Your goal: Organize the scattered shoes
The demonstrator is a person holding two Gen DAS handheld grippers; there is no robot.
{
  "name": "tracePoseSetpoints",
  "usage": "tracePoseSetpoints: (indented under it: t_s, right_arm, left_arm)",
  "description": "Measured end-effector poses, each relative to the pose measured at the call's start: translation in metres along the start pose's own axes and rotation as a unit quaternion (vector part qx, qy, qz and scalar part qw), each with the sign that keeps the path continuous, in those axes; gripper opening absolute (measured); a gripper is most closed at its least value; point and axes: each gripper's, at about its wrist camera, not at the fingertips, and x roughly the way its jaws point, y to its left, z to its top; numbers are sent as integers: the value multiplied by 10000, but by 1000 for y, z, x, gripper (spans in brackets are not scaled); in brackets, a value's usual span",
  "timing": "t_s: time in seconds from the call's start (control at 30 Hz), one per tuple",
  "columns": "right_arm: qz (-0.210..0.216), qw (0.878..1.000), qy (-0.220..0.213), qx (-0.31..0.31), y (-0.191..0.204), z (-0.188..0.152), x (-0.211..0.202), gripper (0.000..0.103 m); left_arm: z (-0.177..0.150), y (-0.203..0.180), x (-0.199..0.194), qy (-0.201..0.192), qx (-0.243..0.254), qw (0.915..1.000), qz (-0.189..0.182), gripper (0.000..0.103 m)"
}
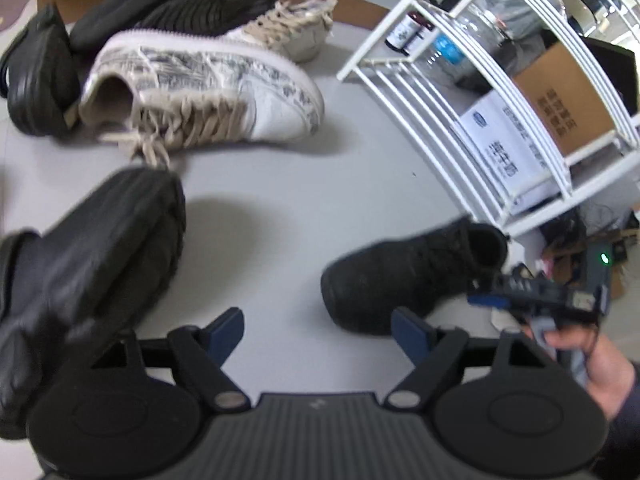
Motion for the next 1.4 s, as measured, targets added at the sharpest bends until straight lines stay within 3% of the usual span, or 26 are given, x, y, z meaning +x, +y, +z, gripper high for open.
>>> tracePoseSetpoints:
  t_s: [0.17, 0.33, 0.43, 0.47, 0.53, 0.6, 0.7, 0.8, 1.23, 1.4]
  right_arm:
    - [-147, 9983, -235, -504, 6, 3, -1, 63]
    - [-401, 9952, -335, -828, 14, 6, -4, 25]
    - [-435, 9963, -254, -698, 15, 9, -5, 31]
    - [-391, 9976, -209, -535, 14, 11, -4, 41]
    - [-328, 9983, -285, -391, 14, 13, -5, 83]
    - [-344, 9975, -476, -383, 16, 16, -7, 90]
    - [-437, 9968, -561, -372, 15, 23, -1, 89]
    - [-443, 9964, -585, -417, 12, 25, 2, 77]
    - [-448, 9911, -771, -988, 7, 23, -4, 40]
    - [-573, 9874, -875, -1188, 8, 24, -11, 35]
  left_arm:
    - [-5, 13, 6, 84, -132, 9998, 110, 83]
    - [-6, 12, 8, 5, -55, 9999, 106, 83]
    - [-8, 12, 10, 11, -48, 9999, 97, 84]
    - [-9, 13, 10, 9, -42, 9999, 95, 84]
    - [-11, 13, 10, 10, -37, 10000, 89, 84]
    - [-12, 13, 11, 30, -55, 9999, 81, 84]
    - [-13, 14, 15, 82, -88, 9999, 90, 84]
    - [-12, 14, 18, 108, -93, 9999, 96, 83]
    - [-15, 13, 22, 196, -184, 9996, 86, 84]
    - [-16, 13, 23, 223, -192, 9995, 85, 83]
